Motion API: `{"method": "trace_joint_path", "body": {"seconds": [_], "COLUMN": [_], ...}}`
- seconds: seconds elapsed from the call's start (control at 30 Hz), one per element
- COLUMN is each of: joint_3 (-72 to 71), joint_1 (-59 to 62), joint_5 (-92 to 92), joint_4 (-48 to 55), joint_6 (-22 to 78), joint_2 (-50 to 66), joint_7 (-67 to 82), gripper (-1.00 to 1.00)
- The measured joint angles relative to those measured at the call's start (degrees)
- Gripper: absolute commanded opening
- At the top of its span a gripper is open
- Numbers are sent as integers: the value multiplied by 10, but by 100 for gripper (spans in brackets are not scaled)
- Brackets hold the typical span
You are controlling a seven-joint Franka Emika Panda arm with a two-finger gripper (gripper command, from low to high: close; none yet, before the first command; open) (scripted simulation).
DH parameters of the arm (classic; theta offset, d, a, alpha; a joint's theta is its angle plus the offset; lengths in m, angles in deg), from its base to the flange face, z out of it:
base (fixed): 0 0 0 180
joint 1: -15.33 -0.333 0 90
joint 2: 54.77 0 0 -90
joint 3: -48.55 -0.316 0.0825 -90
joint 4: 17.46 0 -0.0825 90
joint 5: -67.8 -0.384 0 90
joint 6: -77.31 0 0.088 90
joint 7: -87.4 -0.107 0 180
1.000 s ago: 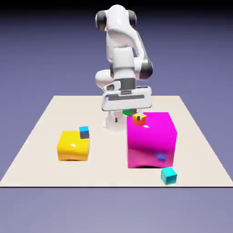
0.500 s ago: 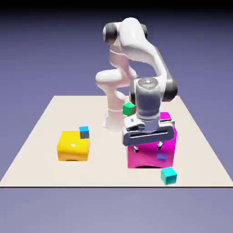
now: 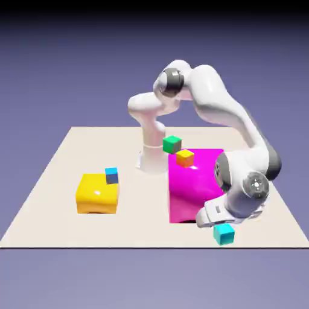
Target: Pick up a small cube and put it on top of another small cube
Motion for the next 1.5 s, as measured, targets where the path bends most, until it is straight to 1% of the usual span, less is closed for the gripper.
{"method": "trace_joint_path", "body": {"seconds": [0.1, 0.13, 0.3, 0.33, 0.4, 0.6, 1.5], "joint_3": [9, 9, 8, 8, 8, 8, -153], "joint_1": [-19, -19, -36, -39, -39, -17, 183], "joint_5": [-9, -9, -15, -15, -16, -9, 75], "joint_4": [56, 56, -47, -62, -62, 51, -446], "joint_6": [56, 56, -33, -45, -45, 57, 106], "joint_2": [54, 54, 43, 41, 41, 47, -513], "joint_7": [-1, -1, 10, 12, 12, -2, -20], "gripper": [0, 0, 0, -100, -100, -100, -100]}}
